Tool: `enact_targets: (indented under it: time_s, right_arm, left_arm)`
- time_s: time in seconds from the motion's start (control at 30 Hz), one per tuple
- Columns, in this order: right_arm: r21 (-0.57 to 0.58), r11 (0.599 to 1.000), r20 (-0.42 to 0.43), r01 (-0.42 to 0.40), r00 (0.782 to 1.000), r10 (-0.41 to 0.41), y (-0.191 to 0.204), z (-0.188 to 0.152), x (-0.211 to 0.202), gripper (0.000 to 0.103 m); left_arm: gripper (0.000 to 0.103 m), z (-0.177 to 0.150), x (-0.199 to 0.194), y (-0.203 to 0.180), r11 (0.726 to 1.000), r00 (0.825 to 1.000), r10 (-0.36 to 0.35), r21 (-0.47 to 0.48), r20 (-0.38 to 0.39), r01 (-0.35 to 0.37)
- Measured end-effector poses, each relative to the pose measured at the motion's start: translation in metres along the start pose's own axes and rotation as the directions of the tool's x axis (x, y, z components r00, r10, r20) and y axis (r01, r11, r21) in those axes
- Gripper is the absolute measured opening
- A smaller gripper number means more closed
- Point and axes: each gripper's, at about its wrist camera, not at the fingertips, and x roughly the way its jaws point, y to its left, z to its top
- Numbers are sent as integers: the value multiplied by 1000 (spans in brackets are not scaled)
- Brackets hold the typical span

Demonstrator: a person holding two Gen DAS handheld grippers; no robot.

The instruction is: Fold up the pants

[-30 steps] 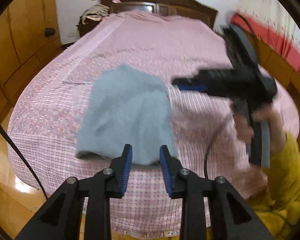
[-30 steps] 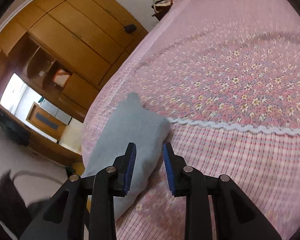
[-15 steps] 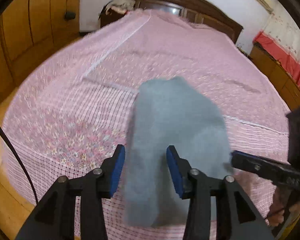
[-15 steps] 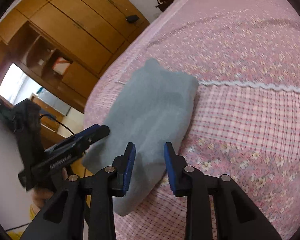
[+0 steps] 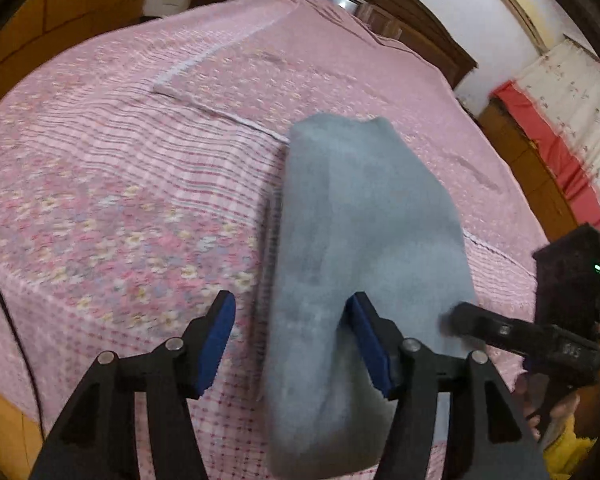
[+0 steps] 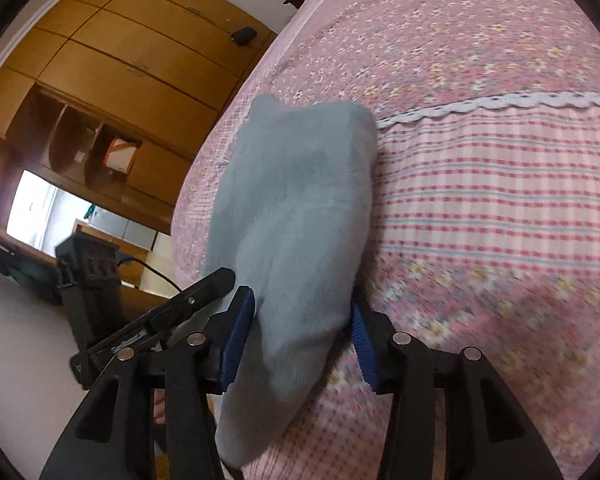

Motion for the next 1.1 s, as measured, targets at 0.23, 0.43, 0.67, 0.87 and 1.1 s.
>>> enact_targets:
  time_s: [0.23,0.43,0.67,0.87,1.1]
  right_arm:
    - [-16,1000,32,-13,999,14,5,5,10,35]
    - [-59,996,61,-62,996,65,14,9,-5,26]
    - [-187,981,158,-47,984,78,38,14,-58,25]
    - [-233,972,219,-19,973,72,27,25,-118,25]
    - [-232,971,259,60,966,2,-8,34,-179,25]
  left_arm:
    - [57,4,10,0,997,997,-77,-23,-14,77]
    - [43,2,-7,-12,998,998,-56,-4,38,57]
    - [38,-4,-34,-49,994,989,-106,22,101,104]
    - [37,3,-41,-97,982,972,-181,72,148,172]
    - [37,17,-10,-169,958,958,-262,149,114,244]
